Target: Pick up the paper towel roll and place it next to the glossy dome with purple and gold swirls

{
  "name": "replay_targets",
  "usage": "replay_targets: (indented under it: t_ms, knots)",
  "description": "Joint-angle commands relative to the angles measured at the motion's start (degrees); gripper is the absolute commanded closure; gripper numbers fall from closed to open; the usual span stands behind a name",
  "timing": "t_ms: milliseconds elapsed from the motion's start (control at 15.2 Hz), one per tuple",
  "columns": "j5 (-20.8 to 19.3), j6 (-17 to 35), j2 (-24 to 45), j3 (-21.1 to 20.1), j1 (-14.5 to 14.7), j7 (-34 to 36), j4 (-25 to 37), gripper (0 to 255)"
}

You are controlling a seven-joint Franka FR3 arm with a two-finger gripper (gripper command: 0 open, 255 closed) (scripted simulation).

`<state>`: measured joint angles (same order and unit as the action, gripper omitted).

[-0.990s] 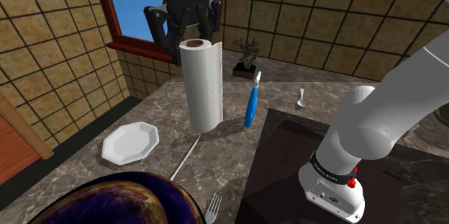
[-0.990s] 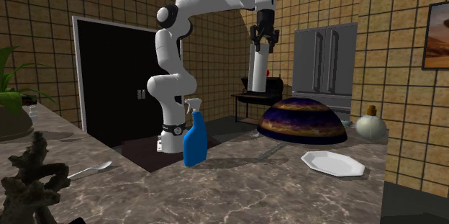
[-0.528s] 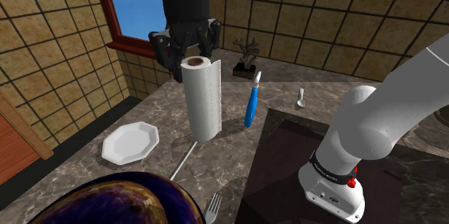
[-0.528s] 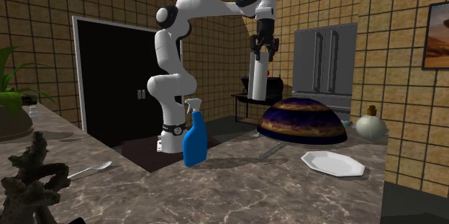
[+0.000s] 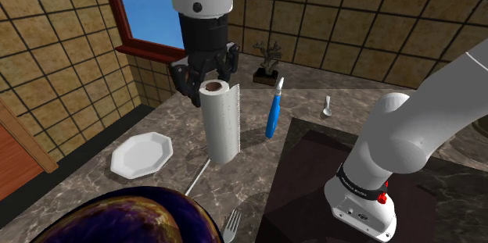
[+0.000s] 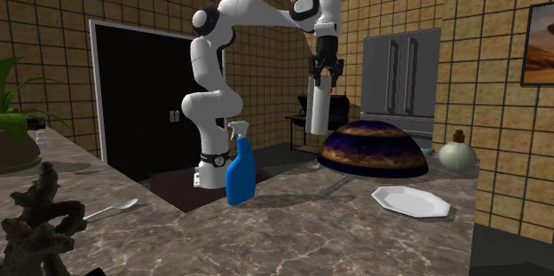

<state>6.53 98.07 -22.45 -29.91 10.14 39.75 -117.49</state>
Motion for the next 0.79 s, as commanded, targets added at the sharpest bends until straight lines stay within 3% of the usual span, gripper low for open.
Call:
replay_targets:
  t_ms: [0,726]
  knots:
    - [0.1,1.7,0.0,-0.2,0.1,0.1,-1.7,255]
    - [0.5,10.2,0.5,-1.4,0.5,0.5,-9.7,255]
